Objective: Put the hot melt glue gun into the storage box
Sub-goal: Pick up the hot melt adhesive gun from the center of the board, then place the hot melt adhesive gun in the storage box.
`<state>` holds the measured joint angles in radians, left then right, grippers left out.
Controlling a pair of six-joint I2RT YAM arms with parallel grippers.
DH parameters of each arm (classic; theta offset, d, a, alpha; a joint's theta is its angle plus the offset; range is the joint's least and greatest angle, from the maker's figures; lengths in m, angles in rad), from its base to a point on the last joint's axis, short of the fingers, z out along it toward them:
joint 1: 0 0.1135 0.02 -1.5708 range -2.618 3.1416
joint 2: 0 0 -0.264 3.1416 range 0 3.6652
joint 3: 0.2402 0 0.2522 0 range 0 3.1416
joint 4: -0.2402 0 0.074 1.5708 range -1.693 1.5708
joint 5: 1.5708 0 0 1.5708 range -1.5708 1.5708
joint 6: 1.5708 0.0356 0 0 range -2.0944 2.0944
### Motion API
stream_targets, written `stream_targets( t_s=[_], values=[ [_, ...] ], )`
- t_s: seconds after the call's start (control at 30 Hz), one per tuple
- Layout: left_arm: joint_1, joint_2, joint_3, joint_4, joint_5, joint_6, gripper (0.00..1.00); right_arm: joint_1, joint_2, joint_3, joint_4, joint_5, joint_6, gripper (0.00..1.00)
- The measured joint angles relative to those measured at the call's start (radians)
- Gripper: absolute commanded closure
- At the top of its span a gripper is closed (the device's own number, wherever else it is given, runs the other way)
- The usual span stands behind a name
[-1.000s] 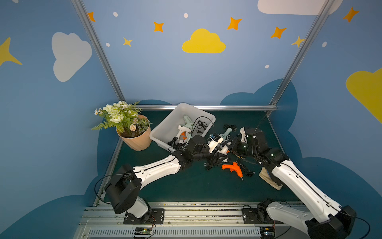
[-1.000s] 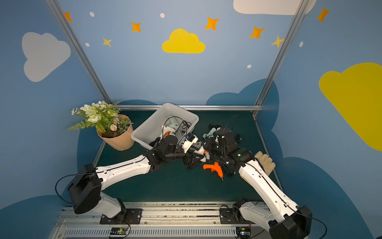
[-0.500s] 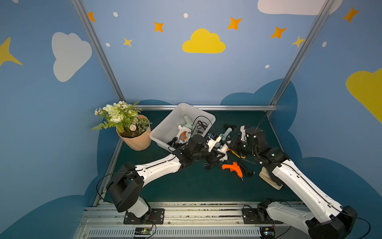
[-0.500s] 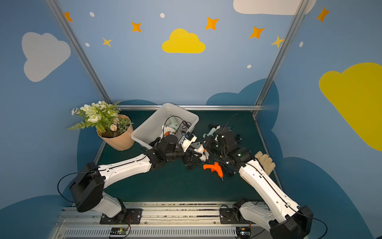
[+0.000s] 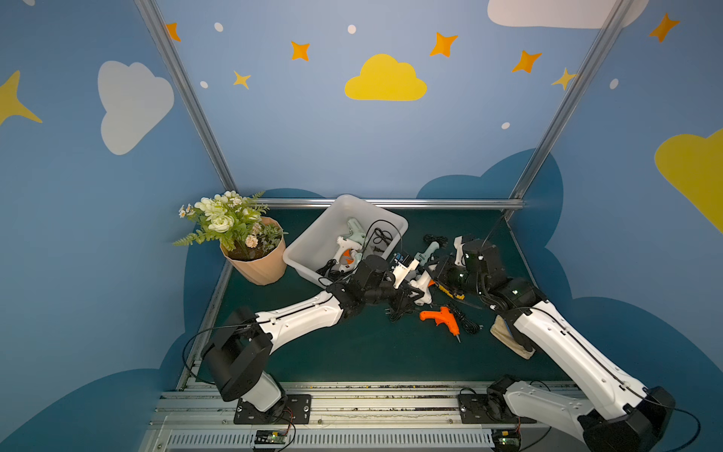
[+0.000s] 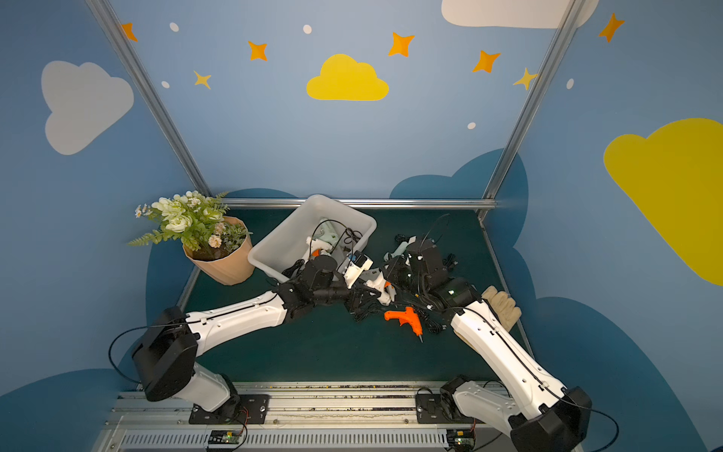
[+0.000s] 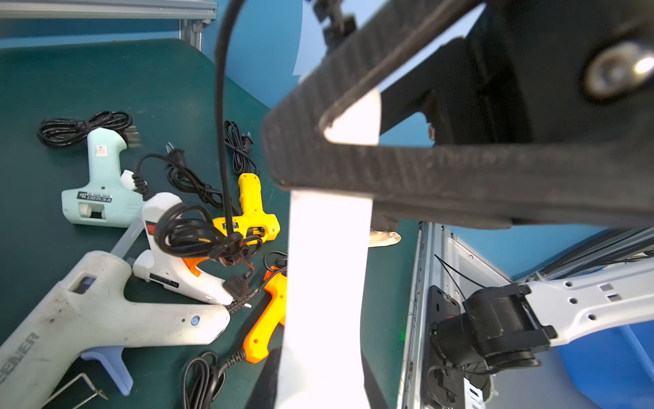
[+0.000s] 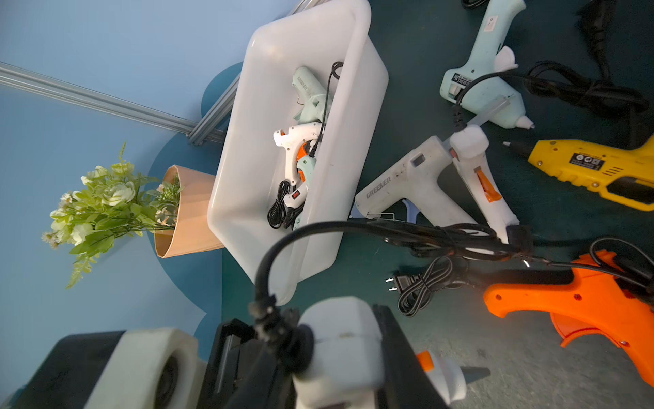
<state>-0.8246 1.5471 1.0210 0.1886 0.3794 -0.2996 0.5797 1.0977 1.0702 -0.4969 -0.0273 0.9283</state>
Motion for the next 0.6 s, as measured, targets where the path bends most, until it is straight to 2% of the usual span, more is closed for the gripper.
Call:
stream_targets(
  t_s=[0.17, 0.3, 0.6],
  values=[
    [0.028, -0.054, 0.050, -0.094, 0.017, -0.047, 0.97, 0.004, -0.040, 0.012, -0.008, 0.019, -0.048, 0.21],
    [0.037, -0.086, 0.128, -0.175, 0.035, -0.068, 0.97, 0.008, -0.112, 0.016, -0.008, 0.053, -0.088, 0.03],
    [0.129, -0.096, 0.397, -0.357, -0.017, -0.078, 0.97, -0.004, -0.346, -0.063, -0.115, 0.267, -0.151, 0.02]
  ],
)
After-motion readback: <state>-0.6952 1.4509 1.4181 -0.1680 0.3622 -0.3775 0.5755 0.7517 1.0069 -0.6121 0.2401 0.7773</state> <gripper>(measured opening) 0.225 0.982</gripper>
